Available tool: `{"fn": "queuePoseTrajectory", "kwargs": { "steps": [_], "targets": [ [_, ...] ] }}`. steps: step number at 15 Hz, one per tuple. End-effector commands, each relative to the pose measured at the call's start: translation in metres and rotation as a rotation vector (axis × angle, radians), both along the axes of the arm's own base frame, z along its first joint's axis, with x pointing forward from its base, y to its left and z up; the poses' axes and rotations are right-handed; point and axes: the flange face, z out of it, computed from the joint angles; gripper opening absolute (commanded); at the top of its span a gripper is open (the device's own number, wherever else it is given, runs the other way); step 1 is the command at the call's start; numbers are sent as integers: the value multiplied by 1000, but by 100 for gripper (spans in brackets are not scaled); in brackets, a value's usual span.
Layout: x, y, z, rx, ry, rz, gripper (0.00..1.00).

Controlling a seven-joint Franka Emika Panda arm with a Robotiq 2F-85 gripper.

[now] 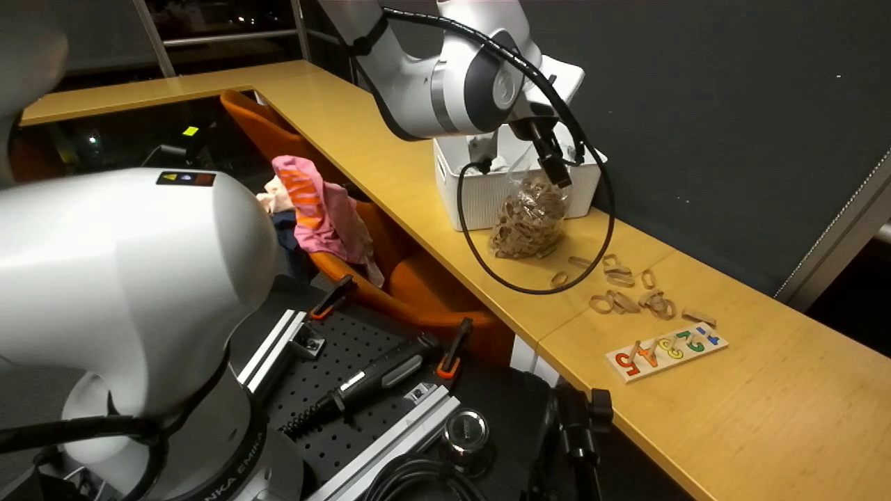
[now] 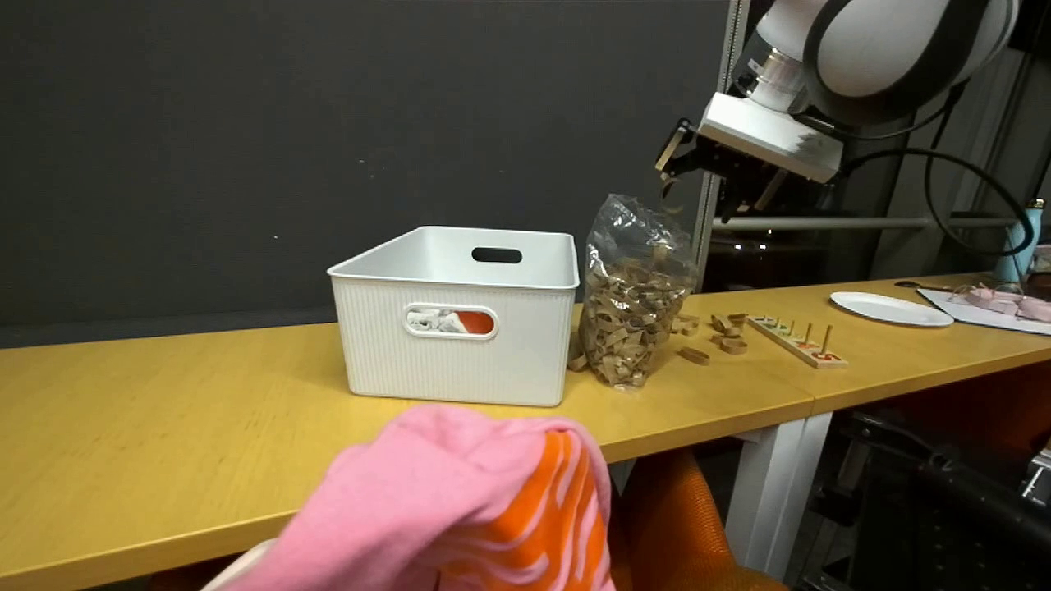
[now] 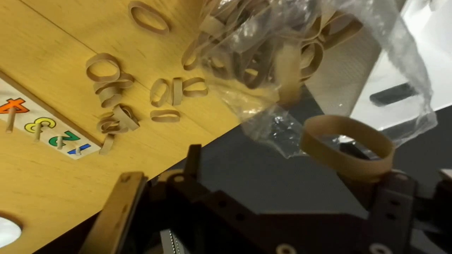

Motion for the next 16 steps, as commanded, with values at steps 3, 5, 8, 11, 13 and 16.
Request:
{"fn": "queuePoseTrajectory", "kwargs": {
  "steps": [3, 5, 8, 11, 13, 16],
  "targets": [
    [-23, -27, 9, -13, -47, -50, 100],
    [-38, -44, 5, -5, -32, -96, 100],
    [-66, -79, -3, 17, -1, -174, 100],
    [-88, -119, -2, 64, 33, -230, 100],
    [-92, -146, 9, 88, 35, -254, 100],
    [-81, -168, 30, 131, 68, -270, 100]
  ]
}}
